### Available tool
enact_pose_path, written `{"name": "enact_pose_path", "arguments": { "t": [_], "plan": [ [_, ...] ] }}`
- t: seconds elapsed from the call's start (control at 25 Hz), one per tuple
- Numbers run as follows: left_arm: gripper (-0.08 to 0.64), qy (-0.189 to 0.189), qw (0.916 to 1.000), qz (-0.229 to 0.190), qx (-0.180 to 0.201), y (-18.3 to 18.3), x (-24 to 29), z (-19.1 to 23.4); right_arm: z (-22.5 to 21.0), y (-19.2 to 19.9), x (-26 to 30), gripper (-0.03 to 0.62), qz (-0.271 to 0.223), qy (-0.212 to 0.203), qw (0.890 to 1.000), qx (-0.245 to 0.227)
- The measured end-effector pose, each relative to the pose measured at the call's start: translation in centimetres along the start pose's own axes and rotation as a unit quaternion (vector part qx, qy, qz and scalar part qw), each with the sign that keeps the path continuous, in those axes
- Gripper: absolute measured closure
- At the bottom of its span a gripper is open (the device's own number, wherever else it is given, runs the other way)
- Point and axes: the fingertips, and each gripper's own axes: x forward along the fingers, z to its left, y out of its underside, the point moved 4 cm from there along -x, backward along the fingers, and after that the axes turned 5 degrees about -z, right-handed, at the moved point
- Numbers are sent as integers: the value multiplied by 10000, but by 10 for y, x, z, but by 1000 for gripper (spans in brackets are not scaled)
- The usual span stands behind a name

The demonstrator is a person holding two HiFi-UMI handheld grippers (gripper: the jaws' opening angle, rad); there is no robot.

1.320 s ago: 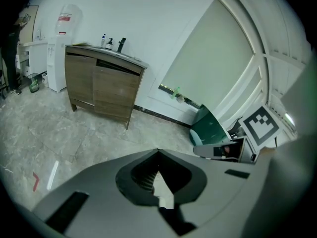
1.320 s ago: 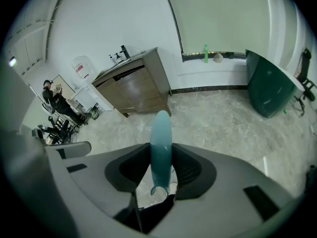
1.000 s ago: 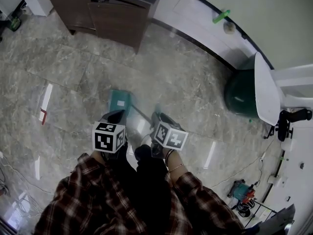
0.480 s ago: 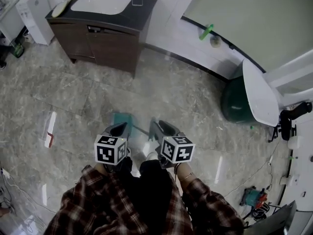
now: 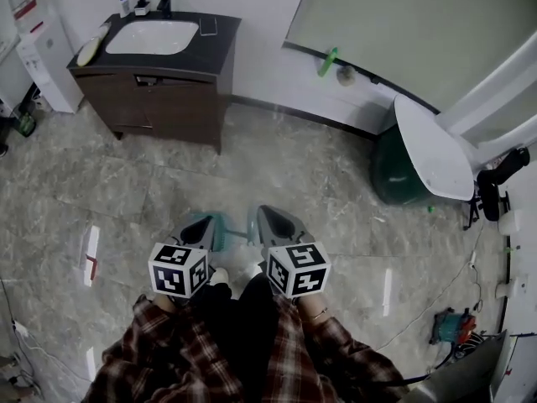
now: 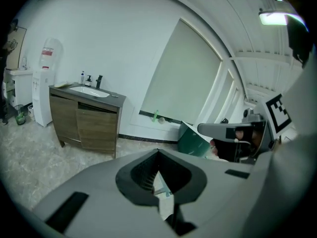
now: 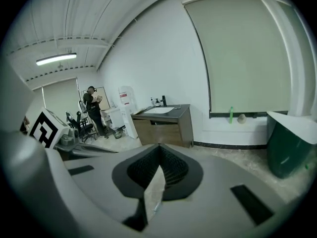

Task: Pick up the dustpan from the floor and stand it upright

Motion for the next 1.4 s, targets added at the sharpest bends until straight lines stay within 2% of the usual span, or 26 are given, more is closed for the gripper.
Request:
{"name": "enact_pose_path", "arguments": {
  "t": [0.16,0.32,0.76,1.4],
  "plan": [
    [558,108,9997,-122,196,-9,-7,-9,-1,-6,-15,581,-173,-52,9997,160],
    [558,82,9998,-98,167,-8,-8,-1,3,-8,-15,581,-256,-175,9988,391],
    [558,224,9996,-25,140,-11,-4,-3,9,-8,-1,581,-106,-271,9991,308],
    [558,209,9997,-30,152,-9,-3,-9,6,10,-3,581,100,-299,9988,385]
  ]
}}
